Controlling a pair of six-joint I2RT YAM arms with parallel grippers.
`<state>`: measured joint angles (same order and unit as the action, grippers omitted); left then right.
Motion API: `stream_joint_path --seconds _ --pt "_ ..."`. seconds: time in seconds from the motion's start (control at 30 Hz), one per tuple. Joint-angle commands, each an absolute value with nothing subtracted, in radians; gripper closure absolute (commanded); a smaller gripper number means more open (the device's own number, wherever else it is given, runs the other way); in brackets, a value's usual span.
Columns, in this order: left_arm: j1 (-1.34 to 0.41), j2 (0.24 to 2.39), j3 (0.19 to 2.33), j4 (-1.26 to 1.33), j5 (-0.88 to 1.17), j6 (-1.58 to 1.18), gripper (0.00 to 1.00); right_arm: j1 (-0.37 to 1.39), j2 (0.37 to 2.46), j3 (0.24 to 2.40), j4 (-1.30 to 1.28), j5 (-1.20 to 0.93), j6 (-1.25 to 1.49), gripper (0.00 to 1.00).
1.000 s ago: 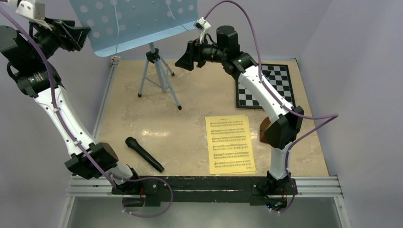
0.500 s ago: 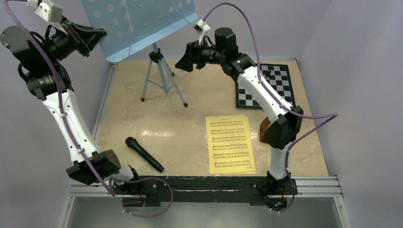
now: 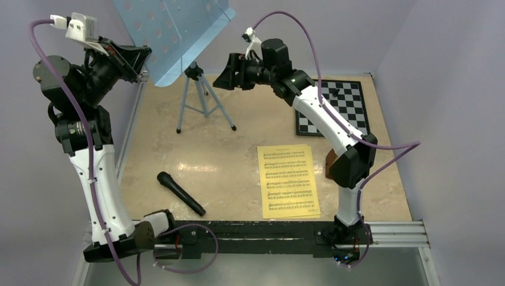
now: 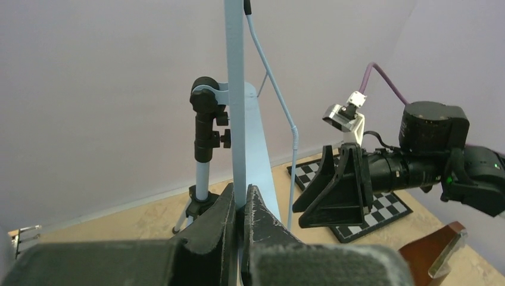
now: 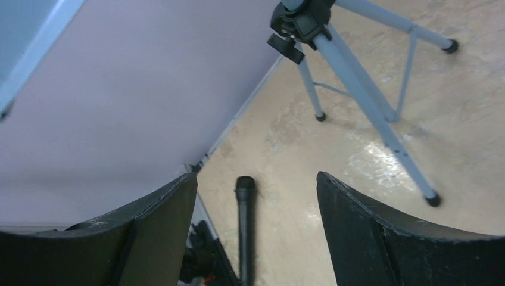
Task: Pack up the instrument practice props
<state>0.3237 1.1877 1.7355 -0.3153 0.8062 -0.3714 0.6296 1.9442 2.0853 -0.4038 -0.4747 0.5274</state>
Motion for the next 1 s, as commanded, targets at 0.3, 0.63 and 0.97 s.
stream_joint_path --seconds 0.3,0.63,0.97 --pt "0.136 1.242 1.934 -0.491 0.356 -0.412 1.0 0.736 2.201 2.345 -0.304 -0.309 0.949 0.31" --pt "-0.045 1.25 1.942 -0.511 0.375 -0.291 1.0 0.73 2.263 2.353 -0.149 -0.283 1.057 0.42" --pt "-0.061 1.216 1.835 -0.51 0.37 -0.308 1.0 0.672 2.163 2.162 -0.112 -0.32 1.183 0.36"
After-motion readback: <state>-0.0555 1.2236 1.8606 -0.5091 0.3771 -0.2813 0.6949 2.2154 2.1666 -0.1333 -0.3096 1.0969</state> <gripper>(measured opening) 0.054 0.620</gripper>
